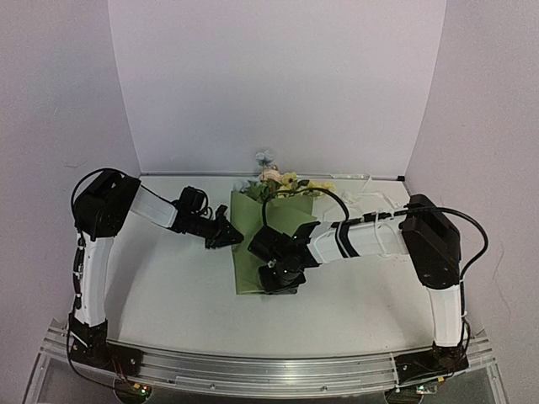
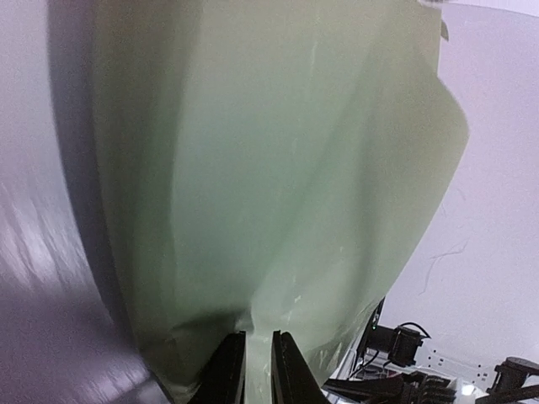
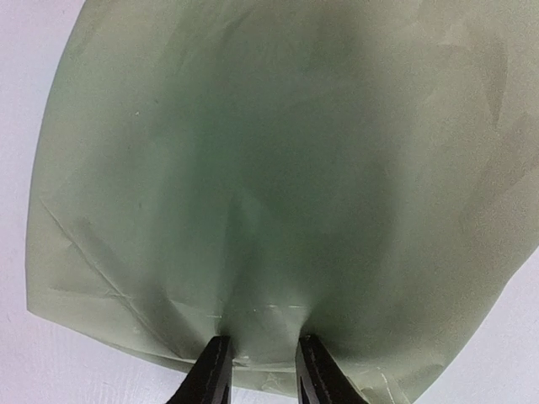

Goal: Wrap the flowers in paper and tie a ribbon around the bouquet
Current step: Press the fold line of the folded wrapping paper.

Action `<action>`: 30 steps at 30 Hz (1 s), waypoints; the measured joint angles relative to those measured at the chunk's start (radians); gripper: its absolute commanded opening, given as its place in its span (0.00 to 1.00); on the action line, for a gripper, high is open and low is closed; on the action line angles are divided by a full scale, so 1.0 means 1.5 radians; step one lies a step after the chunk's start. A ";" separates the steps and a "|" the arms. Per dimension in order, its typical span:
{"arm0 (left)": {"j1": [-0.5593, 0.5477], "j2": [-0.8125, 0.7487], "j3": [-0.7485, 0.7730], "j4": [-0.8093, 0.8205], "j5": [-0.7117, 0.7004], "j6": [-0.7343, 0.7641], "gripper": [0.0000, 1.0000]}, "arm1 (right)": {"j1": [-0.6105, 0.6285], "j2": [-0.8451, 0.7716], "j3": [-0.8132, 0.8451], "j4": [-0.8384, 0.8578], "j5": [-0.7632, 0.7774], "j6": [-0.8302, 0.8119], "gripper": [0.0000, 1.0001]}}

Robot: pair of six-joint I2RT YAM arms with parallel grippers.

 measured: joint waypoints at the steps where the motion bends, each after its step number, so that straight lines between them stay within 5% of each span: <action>1: 0.006 0.009 0.015 -0.003 0.001 -0.001 0.14 | 0.000 0.000 0.000 0.000 -0.001 -0.001 0.28; 30: 0.128 0.254 0.425 -0.039 0.012 -0.104 0.16 | 0.000 -0.006 -0.012 0.013 -0.008 -0.009 0.28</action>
